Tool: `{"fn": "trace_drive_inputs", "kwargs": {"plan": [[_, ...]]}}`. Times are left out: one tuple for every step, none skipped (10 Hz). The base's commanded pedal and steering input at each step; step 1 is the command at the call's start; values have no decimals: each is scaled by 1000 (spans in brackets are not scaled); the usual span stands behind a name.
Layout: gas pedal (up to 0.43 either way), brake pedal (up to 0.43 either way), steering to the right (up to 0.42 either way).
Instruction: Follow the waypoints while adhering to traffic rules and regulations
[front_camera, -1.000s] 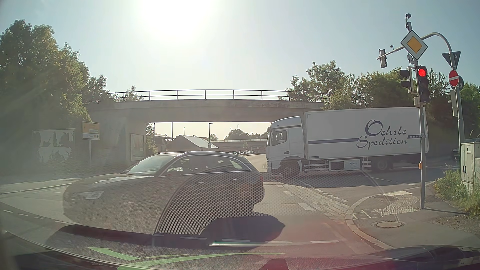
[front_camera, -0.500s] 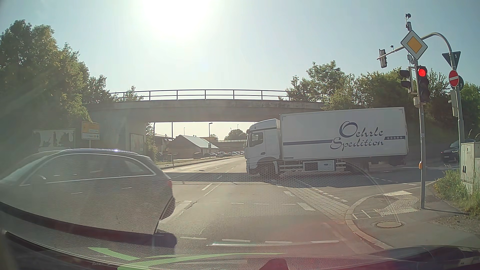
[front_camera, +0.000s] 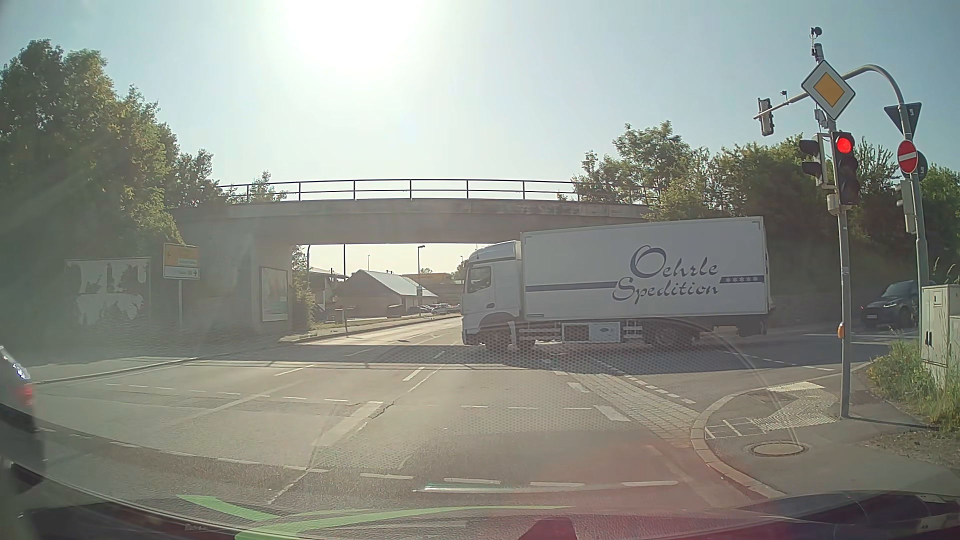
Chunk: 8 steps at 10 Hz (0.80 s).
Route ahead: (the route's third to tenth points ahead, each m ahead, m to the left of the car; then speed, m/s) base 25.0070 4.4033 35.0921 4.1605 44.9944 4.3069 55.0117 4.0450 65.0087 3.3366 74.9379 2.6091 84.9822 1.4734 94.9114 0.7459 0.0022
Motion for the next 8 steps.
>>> {"fn": "trace_drive_inputs", "kwargs": {"plan": [[0, 311, 8], [0, 311, 8], [0, 311, 8], [0, 311, 7], [0, 311, 8], [0, 305, 8], [0, 305, 8], [0, 305, 8]]}}
